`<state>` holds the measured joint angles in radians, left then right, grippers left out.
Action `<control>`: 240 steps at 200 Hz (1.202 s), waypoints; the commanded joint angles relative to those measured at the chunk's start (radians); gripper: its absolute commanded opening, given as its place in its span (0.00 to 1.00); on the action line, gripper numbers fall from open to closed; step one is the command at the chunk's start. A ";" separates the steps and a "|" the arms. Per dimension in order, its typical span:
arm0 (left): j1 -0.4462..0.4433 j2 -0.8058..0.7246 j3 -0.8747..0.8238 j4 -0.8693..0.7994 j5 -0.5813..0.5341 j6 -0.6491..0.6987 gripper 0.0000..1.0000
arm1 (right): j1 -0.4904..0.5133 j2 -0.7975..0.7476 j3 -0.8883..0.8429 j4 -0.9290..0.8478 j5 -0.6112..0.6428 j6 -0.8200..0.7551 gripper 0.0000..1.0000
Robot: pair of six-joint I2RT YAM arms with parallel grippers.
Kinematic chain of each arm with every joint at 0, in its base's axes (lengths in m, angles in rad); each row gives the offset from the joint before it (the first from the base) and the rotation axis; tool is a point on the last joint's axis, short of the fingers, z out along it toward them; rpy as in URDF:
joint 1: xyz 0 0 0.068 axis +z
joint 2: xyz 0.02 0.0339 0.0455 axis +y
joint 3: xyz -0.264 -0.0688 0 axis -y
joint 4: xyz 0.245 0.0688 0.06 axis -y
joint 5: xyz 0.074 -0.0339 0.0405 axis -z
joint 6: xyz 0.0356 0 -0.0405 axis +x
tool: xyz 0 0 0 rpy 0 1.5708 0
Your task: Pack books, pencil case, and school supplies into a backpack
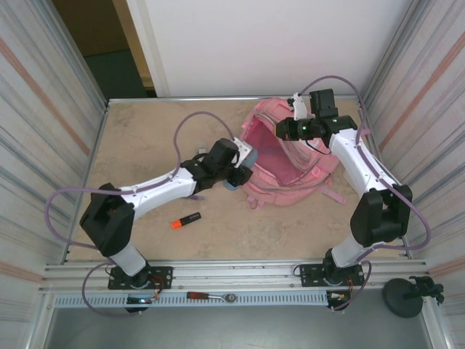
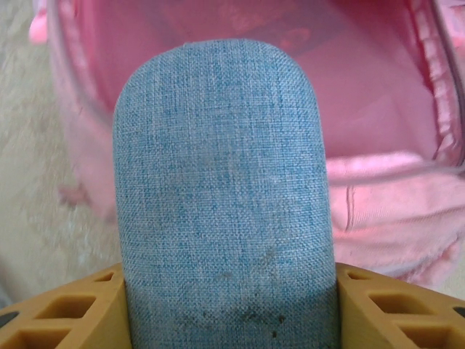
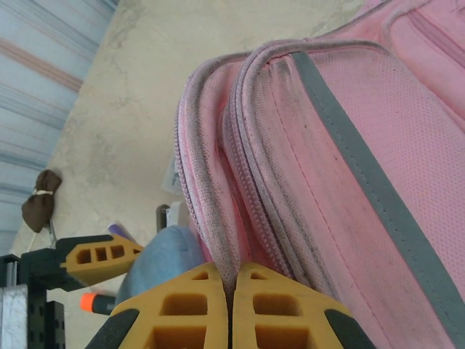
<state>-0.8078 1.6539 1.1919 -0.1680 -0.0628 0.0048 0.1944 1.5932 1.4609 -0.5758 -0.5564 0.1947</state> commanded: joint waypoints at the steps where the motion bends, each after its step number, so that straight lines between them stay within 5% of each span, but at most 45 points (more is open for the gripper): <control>1: -0.014 0.047 0.122 -0.020 0.048 0.114 0.44 | -0.020 -0.028 0.086 0.006 -0.092 0.003 0.00; 31: -0.012 0.176 0.325 -0.122 0.004 0.047 0.43 | -0.039 -0.006 0.135 0.007 -0.152 0.032 0.00; 71: 0.045 0.315 0.535 -0.180 0.064 -0.364 0.43 | -0.051 0.005 0.146 0.026 -0.171 0.064 0.00; 149: 0.093 0.421 0.510 0.097 0.116 -0.886 0.43 | -0.058 0.023 0.105 0.114 -0.215 0.128 0.00; 214: 0.027 0.593 0.685 0.143 -0.015 -1.045 0.47 | -0.061 0.070 0.160 0.226 -0.264 0.260 0.00; 240: 0.018 0.658 0.757 0.164 0.051 -1.039 0.63 | -0.064 0.077 0.162 0.231 -0.269 0.265 0.00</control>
<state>-0.7815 2.2841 1.8668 -0.0761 -0.0311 -0.9989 0.1356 1.6844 1.5562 -0.4644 -0.7372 0.4191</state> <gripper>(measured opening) 0.598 0.050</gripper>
